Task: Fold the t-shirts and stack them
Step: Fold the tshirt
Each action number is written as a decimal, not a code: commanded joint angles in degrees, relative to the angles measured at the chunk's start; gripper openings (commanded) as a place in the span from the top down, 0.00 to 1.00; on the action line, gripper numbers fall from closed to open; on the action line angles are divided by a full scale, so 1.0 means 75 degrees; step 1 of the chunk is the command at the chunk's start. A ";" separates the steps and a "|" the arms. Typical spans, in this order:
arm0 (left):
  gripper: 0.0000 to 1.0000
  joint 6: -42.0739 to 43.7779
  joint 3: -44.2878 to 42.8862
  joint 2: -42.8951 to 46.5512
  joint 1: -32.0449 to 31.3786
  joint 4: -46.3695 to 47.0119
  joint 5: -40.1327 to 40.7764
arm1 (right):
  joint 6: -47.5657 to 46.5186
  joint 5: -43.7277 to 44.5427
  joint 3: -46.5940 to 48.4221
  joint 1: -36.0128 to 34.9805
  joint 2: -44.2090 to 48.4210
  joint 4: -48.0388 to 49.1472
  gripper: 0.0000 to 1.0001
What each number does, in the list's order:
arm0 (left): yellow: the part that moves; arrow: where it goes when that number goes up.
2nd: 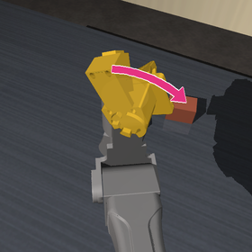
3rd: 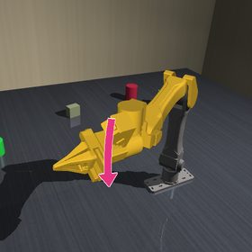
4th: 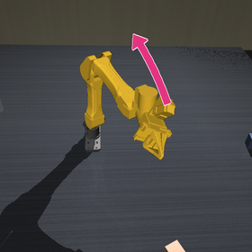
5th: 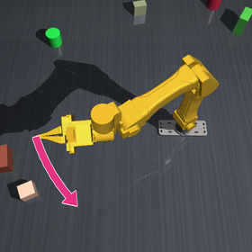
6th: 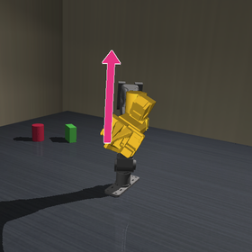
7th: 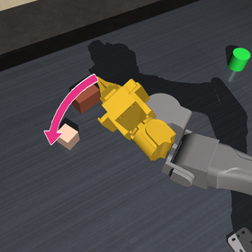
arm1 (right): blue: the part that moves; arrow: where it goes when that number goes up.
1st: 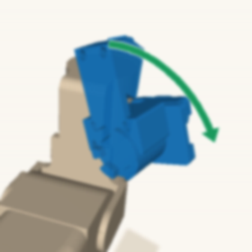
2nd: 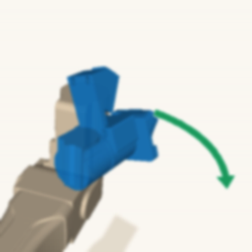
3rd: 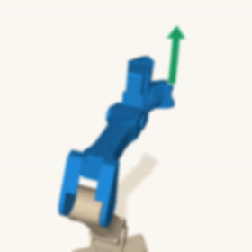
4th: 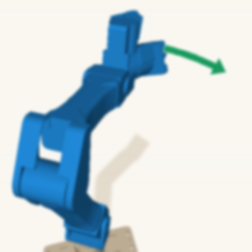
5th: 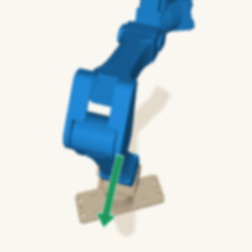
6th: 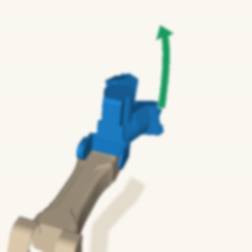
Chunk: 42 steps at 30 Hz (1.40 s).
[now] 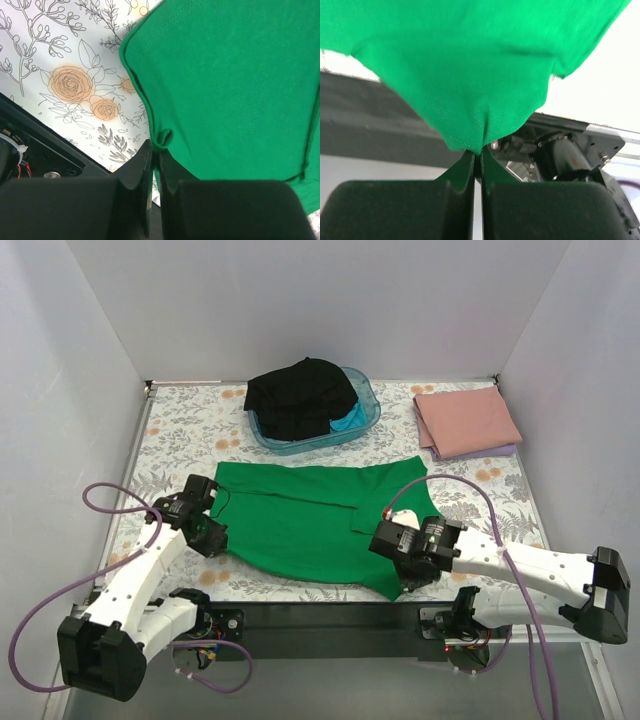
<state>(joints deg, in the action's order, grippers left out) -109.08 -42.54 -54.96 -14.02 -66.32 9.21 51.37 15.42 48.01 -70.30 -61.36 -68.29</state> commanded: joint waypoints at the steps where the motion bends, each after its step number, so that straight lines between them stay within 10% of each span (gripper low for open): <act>1: 1.00 0.0059 -0.0280 -0.0252 -0.0017 0.0137 0.0316 | -0.0790 0.0277 0.0477 0.0677 -0.0337 0.0386 0.99; 34: 1.00 0.0375 -0.2378 -0.4378 0.1201 0.2186 0.0401 | -0.3006 -0.0216 0.2189 0.5190 -0.3009 0.3492 0.99; 41: 0.10 0.0610 -0.2741 -0.5023 0.1260 0.2445 0.0424 | -0.4093 0.0147 0.2750 0.5459 -0.4026 0.4160 0.99; 42: 0.04 0.0645 -0.2869 -0.5070 0.1260 0.2422 0.0436 | -0.4189 0.0136 0.2879 0.5541 -0.4157 0.4183 0.86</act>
<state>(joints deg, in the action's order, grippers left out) -105.25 -61.25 -93.03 -4.97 -49.12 11.42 25.39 14.76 65.28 -29.93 -89.86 -41.52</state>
